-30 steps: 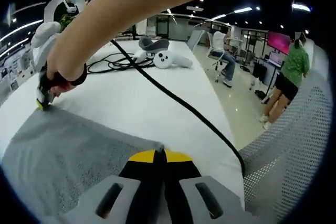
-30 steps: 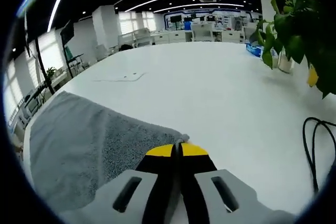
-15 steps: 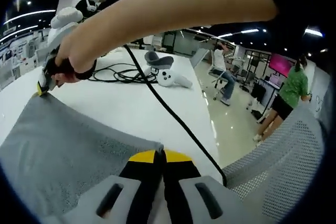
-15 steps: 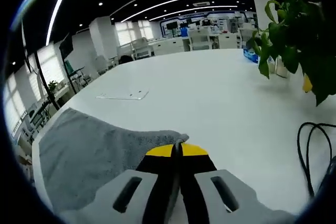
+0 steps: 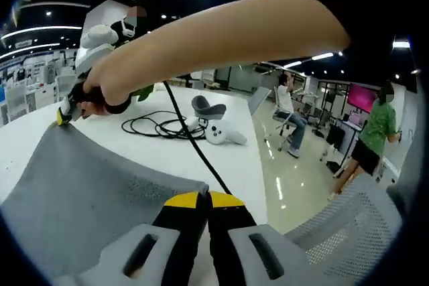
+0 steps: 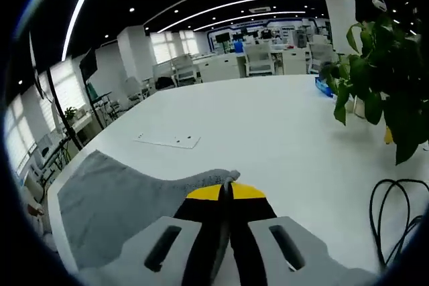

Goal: Fold the towel on the table until its edges align and the towel forms a compact rectangular stack.

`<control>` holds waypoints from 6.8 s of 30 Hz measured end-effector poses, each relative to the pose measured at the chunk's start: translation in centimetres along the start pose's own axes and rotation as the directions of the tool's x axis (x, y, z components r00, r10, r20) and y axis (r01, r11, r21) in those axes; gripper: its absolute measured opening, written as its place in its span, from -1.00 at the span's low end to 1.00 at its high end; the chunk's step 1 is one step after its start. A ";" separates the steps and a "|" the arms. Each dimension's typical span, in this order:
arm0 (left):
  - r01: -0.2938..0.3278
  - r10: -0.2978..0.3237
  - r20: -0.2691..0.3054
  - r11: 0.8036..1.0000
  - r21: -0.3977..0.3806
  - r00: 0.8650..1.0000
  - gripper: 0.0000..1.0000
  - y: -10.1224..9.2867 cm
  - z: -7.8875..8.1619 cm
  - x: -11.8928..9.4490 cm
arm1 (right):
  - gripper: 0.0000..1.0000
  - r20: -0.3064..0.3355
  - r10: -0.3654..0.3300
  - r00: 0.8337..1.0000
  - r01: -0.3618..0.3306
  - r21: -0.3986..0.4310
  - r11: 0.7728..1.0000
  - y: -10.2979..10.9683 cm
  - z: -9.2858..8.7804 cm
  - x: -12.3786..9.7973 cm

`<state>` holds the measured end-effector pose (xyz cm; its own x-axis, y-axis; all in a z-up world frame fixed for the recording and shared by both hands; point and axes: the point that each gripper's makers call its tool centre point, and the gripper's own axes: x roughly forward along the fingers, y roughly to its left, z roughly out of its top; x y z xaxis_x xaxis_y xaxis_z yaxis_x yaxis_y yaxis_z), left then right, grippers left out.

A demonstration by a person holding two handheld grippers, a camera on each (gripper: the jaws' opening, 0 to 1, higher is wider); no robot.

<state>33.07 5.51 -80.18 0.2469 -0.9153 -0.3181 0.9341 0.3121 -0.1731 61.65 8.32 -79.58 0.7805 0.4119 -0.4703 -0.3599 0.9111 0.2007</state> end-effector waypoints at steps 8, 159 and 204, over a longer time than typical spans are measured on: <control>-0.008 0.010 0.112 1.000 -0.014 0.994 -0.93 -0.5 4.0 -1.2 | -1.00 0.035 -0.036 0.999 0.035 0.024 0.999 -0.6 2.9 -1.6; -0.799 0.956 -0.204 0.048 -0.599 0.210 -0.93 16.8 -21.8 -55.9 | -0.99 -0.176 0.455 0.873 -0.487 -0.255 0.836 53.2 -3.6 25.3; -0.835 0.919 -0.273 0.097 -0.541 0.284 -0.16 18.6 -24.6 -55.6 | -0.53 -0.232 0.474 0.850 -0.525 -0.282 0.803 53.7 -6.7 26.8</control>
<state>30.42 68.46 -88.67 0.8586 0.0968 -0.5034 -0.2549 0.9326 -0.2555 59.76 68.22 -87.13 0.3741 0.7789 -0.5034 -0.8429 0.5119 0.1657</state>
